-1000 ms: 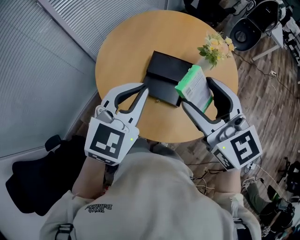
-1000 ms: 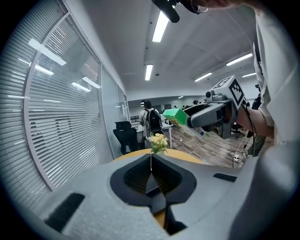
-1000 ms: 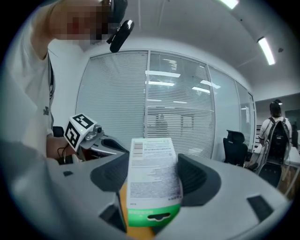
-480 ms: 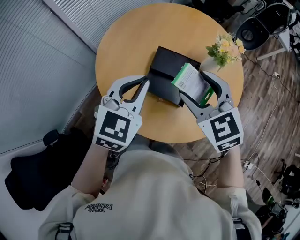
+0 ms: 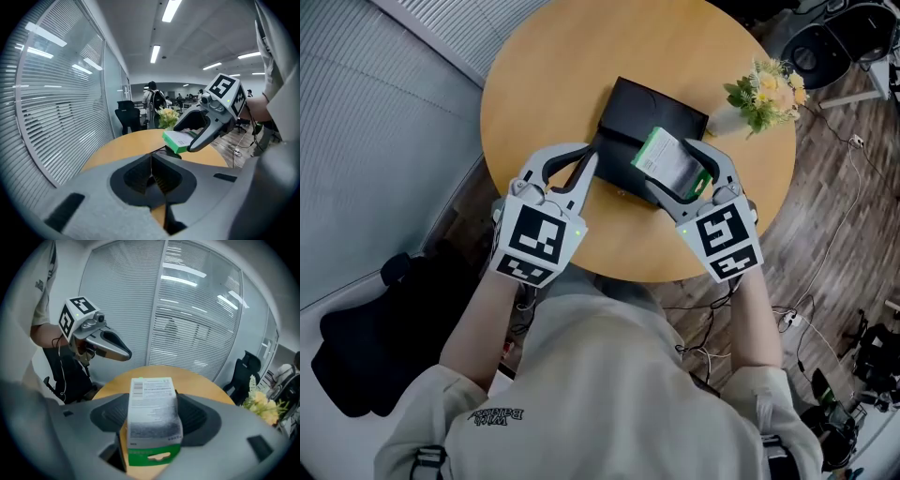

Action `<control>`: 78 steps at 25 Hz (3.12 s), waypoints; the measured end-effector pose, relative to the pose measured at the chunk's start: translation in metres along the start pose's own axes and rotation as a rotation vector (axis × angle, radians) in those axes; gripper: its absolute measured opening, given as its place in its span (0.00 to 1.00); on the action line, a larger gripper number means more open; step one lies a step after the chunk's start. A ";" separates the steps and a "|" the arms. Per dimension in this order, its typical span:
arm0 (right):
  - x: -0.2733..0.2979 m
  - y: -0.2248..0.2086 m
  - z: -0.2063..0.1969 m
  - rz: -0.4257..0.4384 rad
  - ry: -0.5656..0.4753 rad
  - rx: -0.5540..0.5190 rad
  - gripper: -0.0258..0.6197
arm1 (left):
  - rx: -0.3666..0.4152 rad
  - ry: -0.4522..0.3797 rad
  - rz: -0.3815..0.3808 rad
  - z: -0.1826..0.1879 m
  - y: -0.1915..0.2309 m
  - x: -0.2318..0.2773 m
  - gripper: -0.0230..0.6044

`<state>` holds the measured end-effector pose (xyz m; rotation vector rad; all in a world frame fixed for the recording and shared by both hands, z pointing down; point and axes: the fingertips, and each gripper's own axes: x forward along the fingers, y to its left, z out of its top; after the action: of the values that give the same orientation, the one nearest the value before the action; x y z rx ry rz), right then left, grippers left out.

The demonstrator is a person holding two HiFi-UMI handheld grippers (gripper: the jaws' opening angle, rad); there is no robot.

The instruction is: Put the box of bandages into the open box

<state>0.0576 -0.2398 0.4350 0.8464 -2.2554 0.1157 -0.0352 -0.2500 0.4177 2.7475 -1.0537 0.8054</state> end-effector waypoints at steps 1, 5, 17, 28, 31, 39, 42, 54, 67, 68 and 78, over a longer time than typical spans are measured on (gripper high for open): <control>0.007 0.000 -0.008 0.012 0.015 0.006 0.53 | -0.012 0.018 -0.009 -0.009 -0.001 0.005 0.07; 0.030 0.001 -0.035 0.042 0.082 0.020 0.53 | -0.048 0.075 -0.038 -0.036 -0.002 0.021 0.07; 0.088 0.019 -0.104 0.106 0.241 0.091 0.53 | -0.102 0.148 -0.104 -0.074 -0.004 0.047 0.07; 0.127 0.038 -0.133 0.197 0.320 0.161 0.53 | -0.154 0.246 -0.151 -0.119 -0.012 0.075 0.07; 0.137 0.038 -0.140 0.190 0.356 0.119 0.53 | -0.154 0.268 -0.164 -0.129 -0.016 0.079 0.07; 0.157 0.039 -0.163 0.181 0.410 0.045 0.53 | -0.189 0.307 -0.190 -0.153 -0.025 0.082 0.07; 0.162 0.042 -0.168 0.182 0.420 0.037 0.53 | -0.203 0.314 -0.190 -0.159 -0.024 0.082 0.07; 0.159 0.038 -0.162 0.108 0.392 0.072 0.53 | -0.213 0.299 -0.189 -0.161 -0.036 0.077 0.07; 0.101 0.002 -0.090 -0.115 0.116 0.201 0.52 | -0.159 0.204 -0.128 -0.109 -0.028 0.049 0.07; 0.094 0.001 -0.084 -0.122 0.096 0.205 0.52 | -0.149 0.198 -0.127 -0.104 -0.029 0.047 0.07; 0.013 -0.027 -0.015 -0.270 -0.157 0.290 0.36 | -0.062 0.070 -0.039 -0.030 -0.017 0.016 0.07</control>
<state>0.0756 -0.2635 0.4505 1.3476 -2.2753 0.2627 -0.0274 -0.2387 0.4536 2.6592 -0.9921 0.8424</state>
